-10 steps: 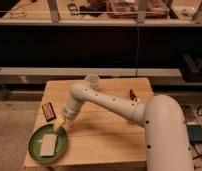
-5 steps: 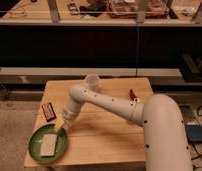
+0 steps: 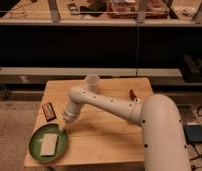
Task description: Pick up the ceramic bowl
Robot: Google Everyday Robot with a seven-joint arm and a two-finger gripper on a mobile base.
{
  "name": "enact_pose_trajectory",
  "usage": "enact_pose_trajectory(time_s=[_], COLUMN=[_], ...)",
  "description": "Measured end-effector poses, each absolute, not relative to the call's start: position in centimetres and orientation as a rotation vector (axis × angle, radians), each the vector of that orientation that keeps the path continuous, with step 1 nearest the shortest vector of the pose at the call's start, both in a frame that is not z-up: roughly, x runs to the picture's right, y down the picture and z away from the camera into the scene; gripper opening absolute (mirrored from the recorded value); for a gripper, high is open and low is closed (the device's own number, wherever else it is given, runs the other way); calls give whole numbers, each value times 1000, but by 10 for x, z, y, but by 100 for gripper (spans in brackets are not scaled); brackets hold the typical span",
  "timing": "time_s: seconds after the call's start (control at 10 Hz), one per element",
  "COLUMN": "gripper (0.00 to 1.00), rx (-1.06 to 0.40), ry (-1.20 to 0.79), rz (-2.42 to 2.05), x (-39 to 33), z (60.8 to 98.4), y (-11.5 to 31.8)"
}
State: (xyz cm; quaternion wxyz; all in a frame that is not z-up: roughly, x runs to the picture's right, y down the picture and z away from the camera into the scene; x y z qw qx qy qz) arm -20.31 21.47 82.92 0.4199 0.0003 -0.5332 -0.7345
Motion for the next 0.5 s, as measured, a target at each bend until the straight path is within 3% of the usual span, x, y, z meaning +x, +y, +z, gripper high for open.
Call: enact_pose_trajectory(time_s=[0.5], gripper=[25], rx=[38], ry=[-1392], rz=[-1821], x=[-213], z=[810], y=[210])
